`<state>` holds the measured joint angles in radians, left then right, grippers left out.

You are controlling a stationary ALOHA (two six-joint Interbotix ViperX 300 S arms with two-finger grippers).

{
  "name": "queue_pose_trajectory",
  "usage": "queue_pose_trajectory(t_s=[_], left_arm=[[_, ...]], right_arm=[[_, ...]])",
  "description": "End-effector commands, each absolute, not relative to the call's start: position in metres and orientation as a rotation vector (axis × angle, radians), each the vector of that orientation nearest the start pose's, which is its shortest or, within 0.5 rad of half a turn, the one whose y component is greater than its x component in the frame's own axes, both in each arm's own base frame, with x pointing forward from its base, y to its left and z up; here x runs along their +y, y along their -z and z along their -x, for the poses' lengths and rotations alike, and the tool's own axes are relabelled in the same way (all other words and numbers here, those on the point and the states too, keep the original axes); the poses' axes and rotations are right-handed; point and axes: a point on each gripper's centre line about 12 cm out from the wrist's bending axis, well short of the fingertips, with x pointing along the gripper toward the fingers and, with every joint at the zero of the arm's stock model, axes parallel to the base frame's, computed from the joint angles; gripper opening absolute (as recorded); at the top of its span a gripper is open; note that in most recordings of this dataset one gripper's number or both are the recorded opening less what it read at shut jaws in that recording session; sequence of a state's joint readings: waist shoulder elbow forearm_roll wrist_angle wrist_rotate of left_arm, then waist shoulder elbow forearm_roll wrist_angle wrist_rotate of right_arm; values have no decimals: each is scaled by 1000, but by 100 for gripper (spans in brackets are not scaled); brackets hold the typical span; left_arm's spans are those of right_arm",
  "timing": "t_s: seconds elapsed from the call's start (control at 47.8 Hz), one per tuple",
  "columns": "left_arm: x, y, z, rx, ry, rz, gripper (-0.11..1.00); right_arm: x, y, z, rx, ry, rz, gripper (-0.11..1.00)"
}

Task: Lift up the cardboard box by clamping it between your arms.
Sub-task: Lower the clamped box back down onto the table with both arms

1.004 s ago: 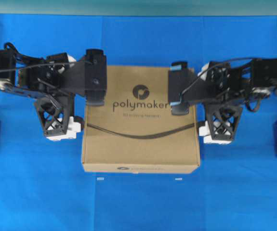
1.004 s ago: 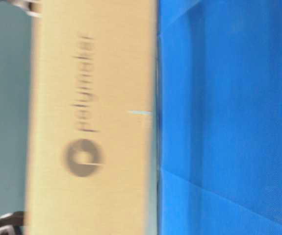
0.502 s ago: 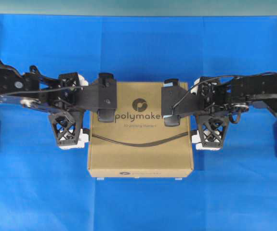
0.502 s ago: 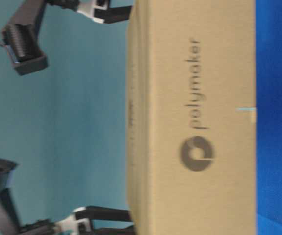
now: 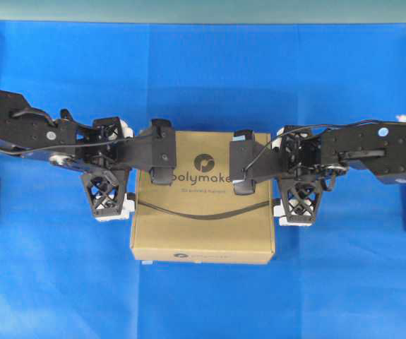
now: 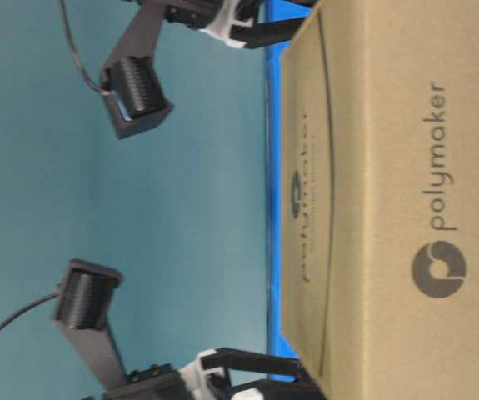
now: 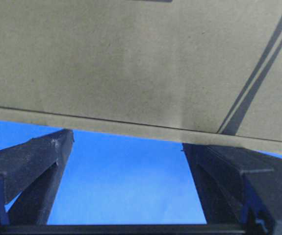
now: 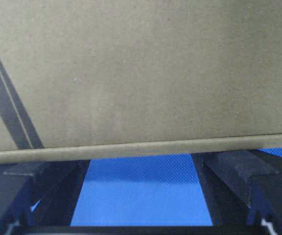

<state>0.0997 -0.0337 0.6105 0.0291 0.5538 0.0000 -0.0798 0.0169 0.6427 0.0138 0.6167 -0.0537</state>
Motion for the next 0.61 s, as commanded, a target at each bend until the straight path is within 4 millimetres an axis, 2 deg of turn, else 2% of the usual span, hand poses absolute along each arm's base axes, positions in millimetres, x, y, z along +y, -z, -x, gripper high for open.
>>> queue_pose_trajectory(t_s=[0.0,0.23,0.586], left_arm=[[42,-169,-364,1024,-107,47,87],[42,-145,-365,1049,-108,49,87],[40,-144,-358,1053,-103,45,87]], right_arm=[[-29,-139,-351,1174,56,-42,99],[-30,-123,-347,1199,59,-40,99],[-30,-124,-337,1186,69,-51,99]])
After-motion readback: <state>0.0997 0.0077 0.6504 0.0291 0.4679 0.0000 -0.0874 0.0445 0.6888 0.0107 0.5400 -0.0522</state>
